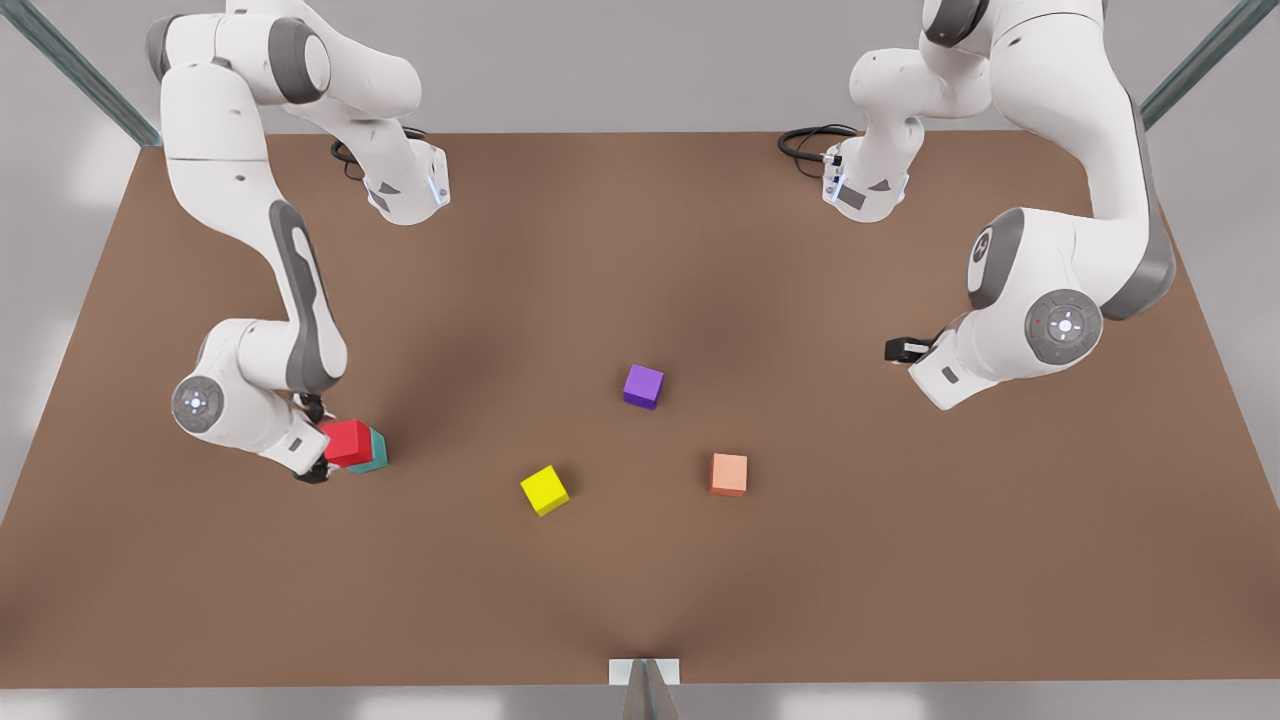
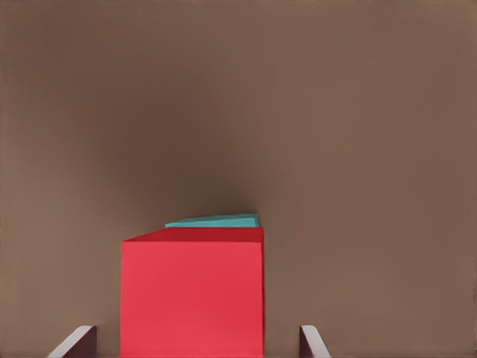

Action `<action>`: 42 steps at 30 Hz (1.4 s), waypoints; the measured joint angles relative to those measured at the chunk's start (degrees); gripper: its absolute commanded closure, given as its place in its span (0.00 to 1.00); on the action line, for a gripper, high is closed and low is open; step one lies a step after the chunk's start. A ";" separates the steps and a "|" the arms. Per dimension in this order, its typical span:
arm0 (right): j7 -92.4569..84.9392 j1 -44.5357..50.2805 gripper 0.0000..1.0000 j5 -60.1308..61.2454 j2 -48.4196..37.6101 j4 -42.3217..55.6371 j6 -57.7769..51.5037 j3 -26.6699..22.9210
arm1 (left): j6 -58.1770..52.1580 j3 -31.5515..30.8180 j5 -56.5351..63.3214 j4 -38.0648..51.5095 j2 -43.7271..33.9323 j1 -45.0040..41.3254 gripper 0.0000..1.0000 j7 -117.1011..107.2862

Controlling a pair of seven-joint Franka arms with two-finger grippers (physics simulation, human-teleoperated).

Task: Pick up red wooden cube and pass to hand red wooden cube and place in blue wooden cube

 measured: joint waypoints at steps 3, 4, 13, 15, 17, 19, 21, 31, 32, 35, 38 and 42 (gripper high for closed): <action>0.02 0.01 0.00 0.69 -0.12 1.22 -1.36 0.33 | -0.03 0.00 0.00 0.00 0.00 -0.03 0.00 -0.13; 0.04 0.05 0.00 0.86 -0.14 1.72 -1.92 0.38 | -0.03 0.00 0.00 0.00 0.00 -0.03 0.00 -0.17; 8.74 -0.31 0.00 4.16 3.72 13.03 -9.18 0.70 | -0.06 0.00 0.00 -0.07 0.00 -0.04 0.00 -0.46; 15.96 -0.27 0.00 4.44 4.57 13.82 -10.89 0.53 | -0.07 0.00 0.00 -0.08 0.00 -0.08 0.00 -0.50; 24.21 -0.06 0.00 4.25 4.92 14.44 -12.18 0.32 | -0.07 0.00 0.00 -0.09 0.00 -0.09 0.00 -0.54; 31.75 -0.21 0.00 3.16 4.63 17.40 -14.39 0.11 | -0.07 0.00 0.00 -0.06 0.00 -0.08 0.00 -0.58; 38.49 -0.16 0.00 1.16 3.03 20.46 -17.19 0.06 | -0.07 0.00 0.00 -0.02 0.00 -0.10 0.00 -0.61; 65.53 -0.53 0.00 -1.46 -12.00 22.42 -34.40 0.09 | -0.38 -0.06 -0.03 -0.26 0.00 -0.12 0.00 -0.93; 67.60 -0.46 0.00 -1.55 -12.76 21.83 -35.29 0.05 | -0.45 -0.08 -0.05 -0.26 0.00 -0.12 0.00 -1.01; 73.36 -0.42 0.00 -1.72 -13.45 21.91 -37.05 0.12 | -0.59 -0.09 -0.07 -0.26 0.00 -0.12 0.00 -1.22; 78.23 -0.37 0.00 -1.84 -13.56 21.85 -38.04 0.10 | -0.66 -0.09 -0.07 -0.22 0.00 -0.12 0.00 -1.39; 83.58 -0.35 0.00 -2.04 -14.03 20.97 -38.57 0.17 | -0.75 -0.09 -0.05 -0.18 0.00 -0.12 0.00 -1.59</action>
